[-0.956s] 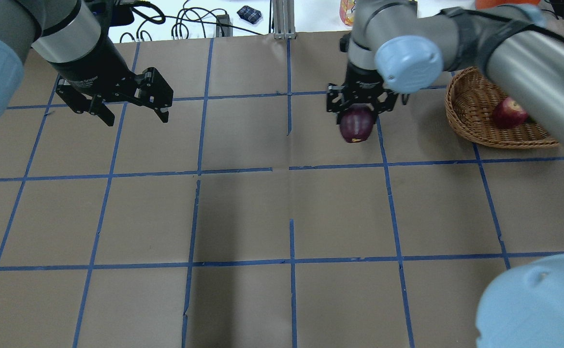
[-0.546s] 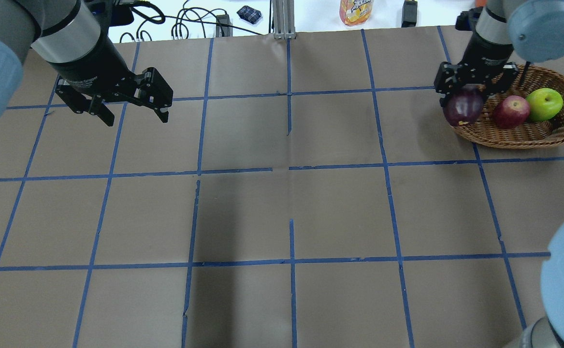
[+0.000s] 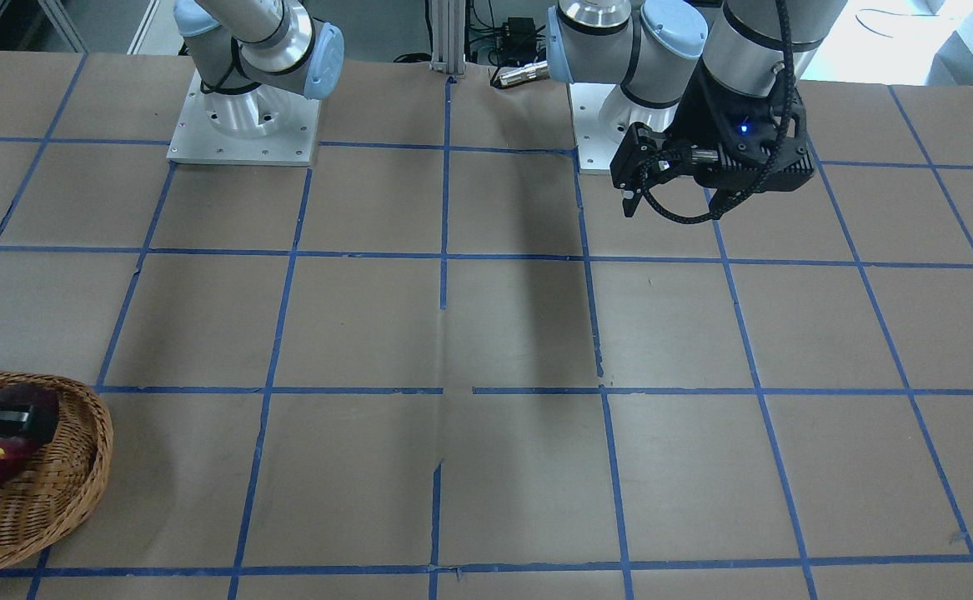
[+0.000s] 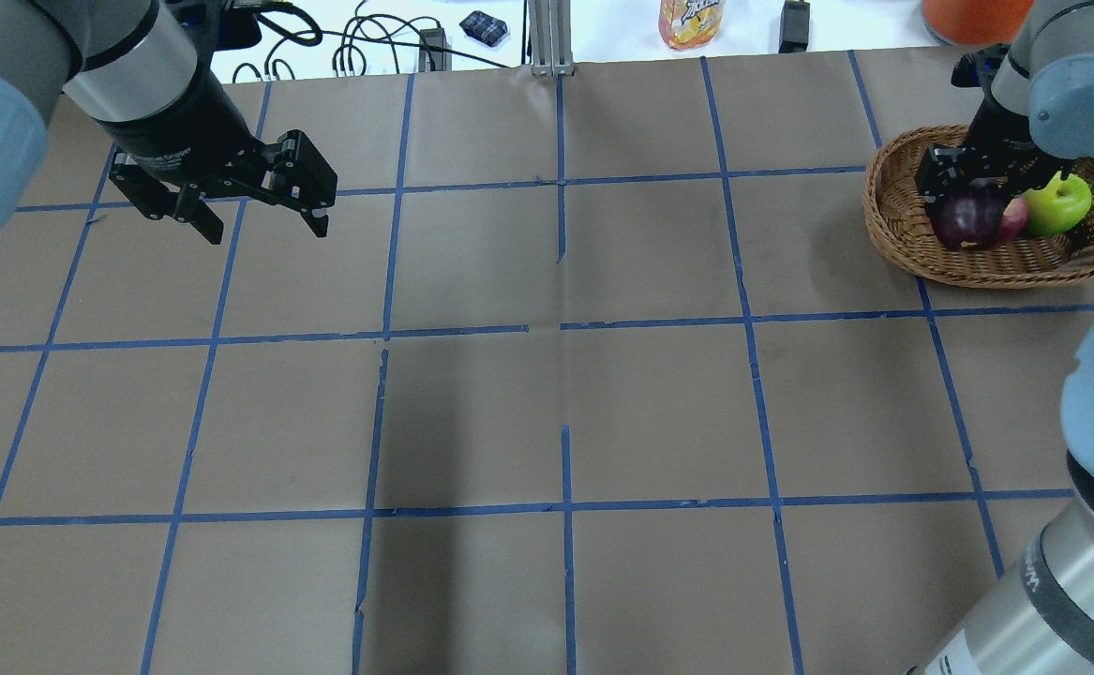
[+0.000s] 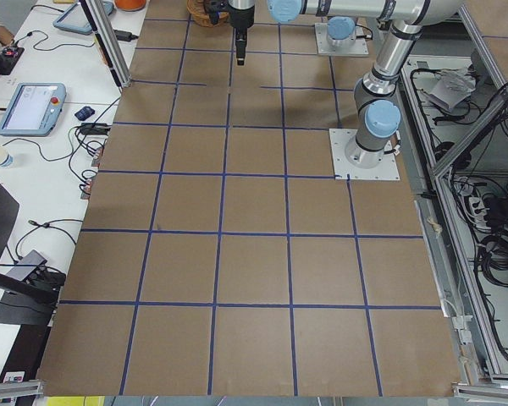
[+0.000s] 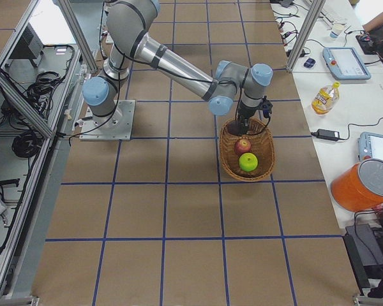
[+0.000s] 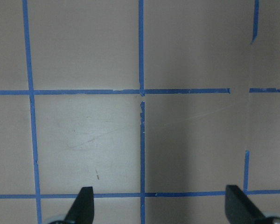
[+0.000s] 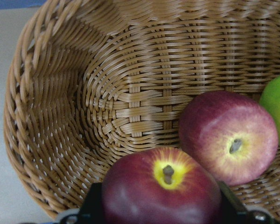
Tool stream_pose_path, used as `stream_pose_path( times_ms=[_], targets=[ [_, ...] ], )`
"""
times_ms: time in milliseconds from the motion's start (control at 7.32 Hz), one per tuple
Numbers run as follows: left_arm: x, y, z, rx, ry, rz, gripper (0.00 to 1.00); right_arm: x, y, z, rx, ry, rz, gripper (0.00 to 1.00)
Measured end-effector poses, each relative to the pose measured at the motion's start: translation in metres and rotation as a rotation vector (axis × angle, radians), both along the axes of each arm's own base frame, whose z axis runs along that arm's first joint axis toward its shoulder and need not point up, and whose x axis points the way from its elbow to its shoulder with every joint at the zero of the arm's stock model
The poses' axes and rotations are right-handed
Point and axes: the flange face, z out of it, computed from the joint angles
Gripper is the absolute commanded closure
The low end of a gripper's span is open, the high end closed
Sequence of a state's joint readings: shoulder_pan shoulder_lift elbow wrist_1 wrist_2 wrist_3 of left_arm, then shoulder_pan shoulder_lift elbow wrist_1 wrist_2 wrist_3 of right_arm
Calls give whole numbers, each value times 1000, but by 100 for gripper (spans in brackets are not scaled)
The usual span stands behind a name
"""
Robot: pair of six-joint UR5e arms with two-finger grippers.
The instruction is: Put all apples into basket
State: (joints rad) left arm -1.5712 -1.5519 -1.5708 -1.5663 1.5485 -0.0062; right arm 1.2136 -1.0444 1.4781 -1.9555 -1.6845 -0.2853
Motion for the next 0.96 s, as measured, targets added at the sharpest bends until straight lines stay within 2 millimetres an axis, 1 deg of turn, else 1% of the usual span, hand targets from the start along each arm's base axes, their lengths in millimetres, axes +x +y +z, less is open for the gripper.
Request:
stream_pose_path(
  times_ms=[273,410,546,683,956],
  targets=[
    [0,0,0,-2,0,-1,0,3,-2,-8,3,-11,10,100],
    [0,0,1,-2,0,-1,0,4,-4,-13,4,-24,12,85],
    [-1,0,0,-3,1,0,0,5,-4,-15,4,-32,13,25],
    [-1,-1,1,-4,1,1,0,5,-5,-16,3,-34,14,1],
    [-1,-1,1,-7,1,-1,0,4,-10,-15,-2,-35,14,0]
  ],
)
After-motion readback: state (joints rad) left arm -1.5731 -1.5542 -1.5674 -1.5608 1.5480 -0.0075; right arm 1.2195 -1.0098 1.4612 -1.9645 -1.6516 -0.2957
